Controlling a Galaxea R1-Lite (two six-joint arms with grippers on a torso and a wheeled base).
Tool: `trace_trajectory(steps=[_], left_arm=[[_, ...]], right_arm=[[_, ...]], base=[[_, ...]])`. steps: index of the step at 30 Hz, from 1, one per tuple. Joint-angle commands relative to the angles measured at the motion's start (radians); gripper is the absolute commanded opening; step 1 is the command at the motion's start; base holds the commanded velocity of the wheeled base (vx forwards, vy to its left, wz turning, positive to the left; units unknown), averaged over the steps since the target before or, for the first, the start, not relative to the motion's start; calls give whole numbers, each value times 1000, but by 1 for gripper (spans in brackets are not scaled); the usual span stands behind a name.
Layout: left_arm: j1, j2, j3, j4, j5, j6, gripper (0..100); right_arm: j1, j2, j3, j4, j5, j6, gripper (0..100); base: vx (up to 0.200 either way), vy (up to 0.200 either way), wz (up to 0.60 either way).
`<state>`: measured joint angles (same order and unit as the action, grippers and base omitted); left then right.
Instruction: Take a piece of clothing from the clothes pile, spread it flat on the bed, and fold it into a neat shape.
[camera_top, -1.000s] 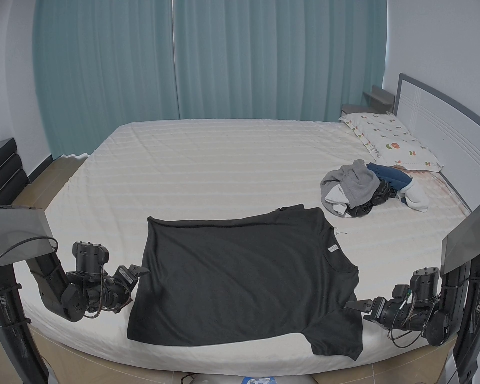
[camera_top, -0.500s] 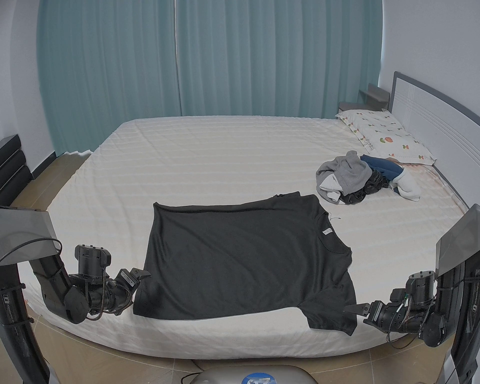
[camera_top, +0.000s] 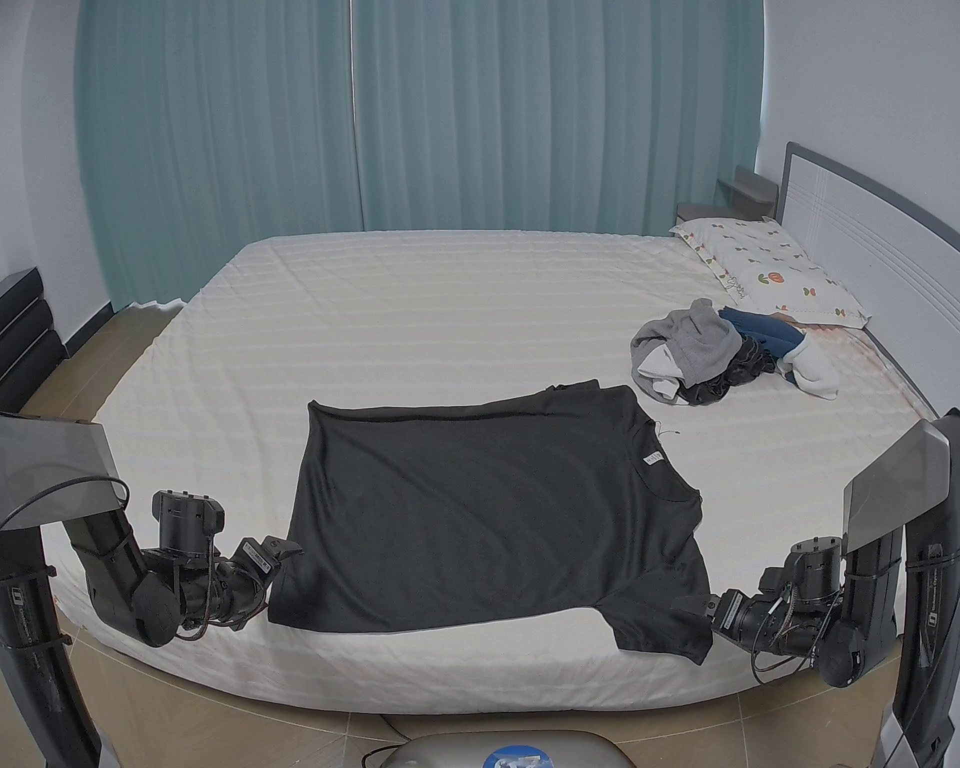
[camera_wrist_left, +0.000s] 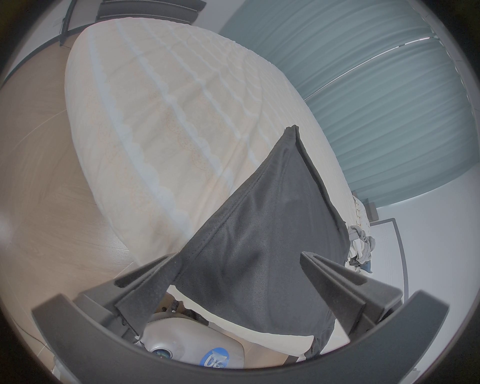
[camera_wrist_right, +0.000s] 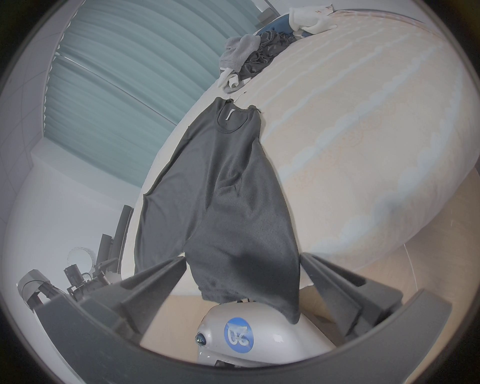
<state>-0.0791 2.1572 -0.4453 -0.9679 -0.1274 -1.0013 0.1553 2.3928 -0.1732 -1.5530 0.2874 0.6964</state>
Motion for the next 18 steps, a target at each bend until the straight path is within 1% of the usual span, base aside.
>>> trace_trajectory(steps=[1, 2, 3, 9, 13, 15, 16, 18], left_arm=[[1, 9, -4, 0, 2, 0, 100], [1, 9, -4, 0, 2, 0, 100], [1, 6, -4, 0, 2, -2, 100], [1, 9, -3, 0, 3, 0, 100], [1, 9, 2, 0, 3, 3, 100], [1, 9, 2, 0, 3, 3, 100], [1, 10, 11, 1, 3, 32, 100], [1, 18, 17, 3, 5, 64, 100]], right_arm=[[15, 43, -31, -7, -27, 2, 0], [15, 43, -31, -7, -27, 2, 0], [15, 51, -17, -9, -44, -1, 0], [15, 48, 11, -9, -53, -3, 0], [-16, 11, 75, -9, -51, -9, 0], [-16, 11, 75, -9, -51, -9, 0], [-40, -18, 120, -7, -33, -28, 0], [-49, -24, 136, -7, -27, -54, 0]], base=[[0, 0, 0], [0, 0, 0], [0, 0, 0], [0, 0, 0], [0, 0, 0], [0, 0, 0], [0, 0, 0], [0, 0, 0]])
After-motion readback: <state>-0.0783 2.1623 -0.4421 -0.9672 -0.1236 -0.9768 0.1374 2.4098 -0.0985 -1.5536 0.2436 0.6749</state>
